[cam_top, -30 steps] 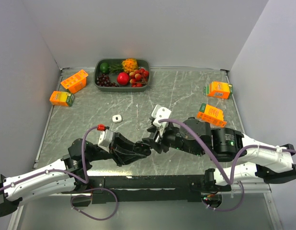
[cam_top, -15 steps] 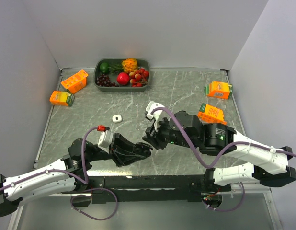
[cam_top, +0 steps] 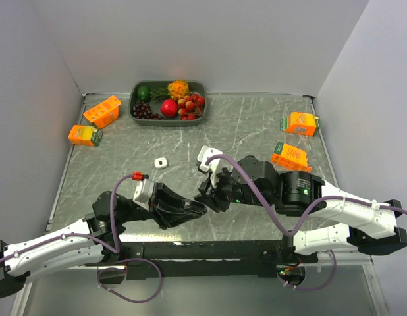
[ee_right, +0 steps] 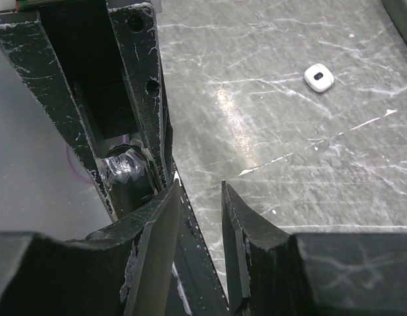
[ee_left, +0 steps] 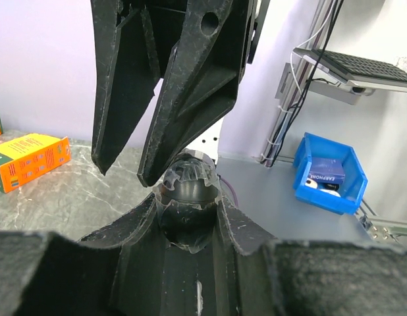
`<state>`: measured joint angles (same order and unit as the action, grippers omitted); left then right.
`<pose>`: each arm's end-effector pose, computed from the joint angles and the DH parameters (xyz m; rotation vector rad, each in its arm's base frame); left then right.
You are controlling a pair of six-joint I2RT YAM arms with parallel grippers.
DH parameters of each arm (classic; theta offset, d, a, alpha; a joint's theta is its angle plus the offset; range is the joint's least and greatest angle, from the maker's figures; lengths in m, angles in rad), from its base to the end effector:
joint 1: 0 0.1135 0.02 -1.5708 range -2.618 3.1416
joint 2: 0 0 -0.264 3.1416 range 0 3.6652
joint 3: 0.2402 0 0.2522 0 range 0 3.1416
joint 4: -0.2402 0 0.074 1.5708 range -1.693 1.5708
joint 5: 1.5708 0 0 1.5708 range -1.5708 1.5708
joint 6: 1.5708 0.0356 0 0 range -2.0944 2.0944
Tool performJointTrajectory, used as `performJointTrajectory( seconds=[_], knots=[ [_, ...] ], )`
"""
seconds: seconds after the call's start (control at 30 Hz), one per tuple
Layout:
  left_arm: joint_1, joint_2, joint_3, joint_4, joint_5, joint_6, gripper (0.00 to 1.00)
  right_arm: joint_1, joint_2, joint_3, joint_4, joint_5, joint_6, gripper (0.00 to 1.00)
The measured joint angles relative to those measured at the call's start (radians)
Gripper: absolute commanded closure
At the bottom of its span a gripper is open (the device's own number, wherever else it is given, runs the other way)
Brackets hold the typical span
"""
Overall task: Insert the wireless bluetooth earbuds into the charging case
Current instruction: Close the charging case, then place the charging case at the center of the board.
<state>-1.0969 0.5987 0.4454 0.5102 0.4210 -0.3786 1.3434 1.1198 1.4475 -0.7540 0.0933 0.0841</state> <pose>0.0569 -0.1427 0.3214 0.8574 1.1101 -1.5106 0.0522 0.2109 0.4415 -1.1804 1.7270 0.8080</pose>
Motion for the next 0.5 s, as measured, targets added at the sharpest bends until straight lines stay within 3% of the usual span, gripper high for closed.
performJointTrajectory(
  seconds=[0.23,0.5],
  knots=[
    [-0.001,-0.002,0.000,-0.010,-0.014,0.000,0.99,0.011,-0.008,-0.001,0.001,0.041,0.002,0.55],
    [0.056,0.053,0.000,-0.100,-0.270,-0.037,0.99,-0.153,-0.153,-0.070,0.053,0.110,0.111,0.55]
  ],
)
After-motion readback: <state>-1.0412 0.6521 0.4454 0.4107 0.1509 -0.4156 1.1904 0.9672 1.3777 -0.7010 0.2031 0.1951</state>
